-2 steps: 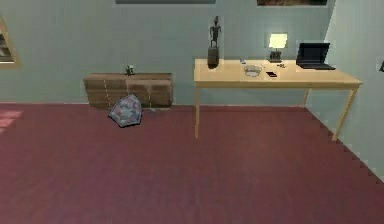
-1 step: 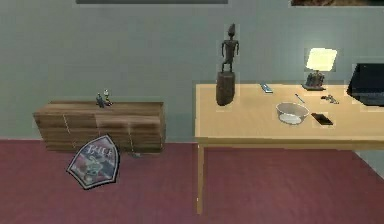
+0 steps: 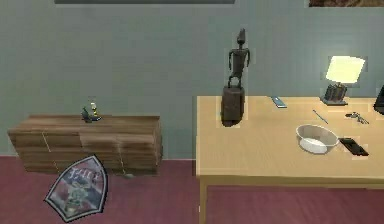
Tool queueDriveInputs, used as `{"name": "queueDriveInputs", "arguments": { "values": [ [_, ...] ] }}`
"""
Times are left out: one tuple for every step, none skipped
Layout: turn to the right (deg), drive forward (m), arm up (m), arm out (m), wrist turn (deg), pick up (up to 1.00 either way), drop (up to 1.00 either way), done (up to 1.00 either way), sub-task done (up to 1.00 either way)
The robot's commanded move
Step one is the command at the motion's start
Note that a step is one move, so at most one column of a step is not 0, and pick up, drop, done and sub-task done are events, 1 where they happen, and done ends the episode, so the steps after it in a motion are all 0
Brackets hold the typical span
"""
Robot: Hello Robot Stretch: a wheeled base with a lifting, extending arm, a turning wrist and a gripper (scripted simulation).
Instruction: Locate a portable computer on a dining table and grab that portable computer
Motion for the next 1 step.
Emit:
{"name": "queueDriveInputs", "arguments": {
  "values": [
    [45.0, 0.0, 0.0, 0.0, 0.0, 0.0, 0.0, 0.0, 0.0]
  ]
}}
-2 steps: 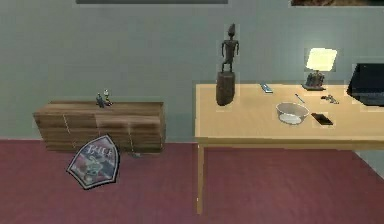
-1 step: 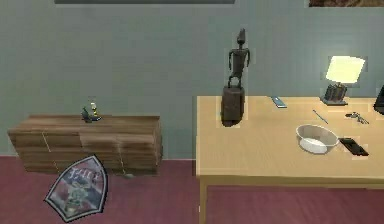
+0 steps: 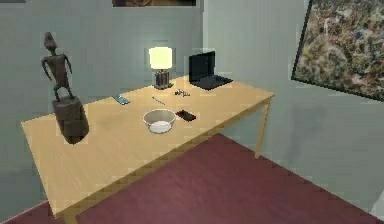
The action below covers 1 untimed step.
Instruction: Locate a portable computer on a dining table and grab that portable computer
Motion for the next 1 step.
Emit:
{"name": "queueDriveInputs", "arguments": {
  "values": [
    [33.0, 0.0, 0.0, 0.0, 0.0, 0.0, 0.0, 0.0, 0.0]
  ]
}}
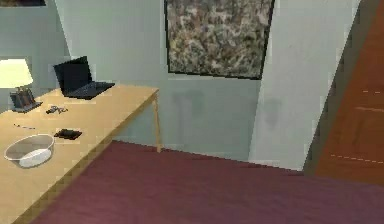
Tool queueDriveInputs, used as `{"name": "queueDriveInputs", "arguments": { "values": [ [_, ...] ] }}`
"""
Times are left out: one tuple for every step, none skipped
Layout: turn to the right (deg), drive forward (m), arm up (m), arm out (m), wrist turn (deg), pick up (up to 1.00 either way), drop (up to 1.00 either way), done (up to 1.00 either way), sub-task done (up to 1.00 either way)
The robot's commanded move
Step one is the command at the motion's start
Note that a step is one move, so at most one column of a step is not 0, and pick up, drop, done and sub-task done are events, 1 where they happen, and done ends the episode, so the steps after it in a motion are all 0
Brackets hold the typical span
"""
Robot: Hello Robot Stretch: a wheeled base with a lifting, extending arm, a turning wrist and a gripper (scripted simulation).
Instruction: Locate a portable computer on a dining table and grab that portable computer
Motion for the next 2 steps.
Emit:
{"name": "queueDriveInputs", "arguments": {
  "values": [
    [0.0, 0.9, 0.0, 0.0, 0.0, 0.0, 0.0, 0.0, 0.0],
    [-45.0, 0.0, 0.0, 0.0, 0.0, 0.0, 0.0, 0.0, 0.0]
  ]
}}
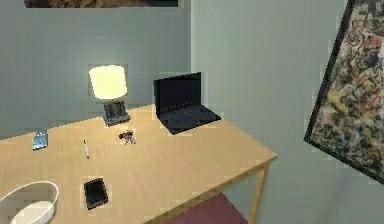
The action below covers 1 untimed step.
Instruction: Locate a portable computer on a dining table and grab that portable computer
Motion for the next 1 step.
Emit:
{"name": "queueDriveInputs", "arguments": {
  "values": [
    [-45.0, 0.0, 0.0, 0.0, 0.0, 0.0, 0.0, 0.0, 0.0]
  ]
}}
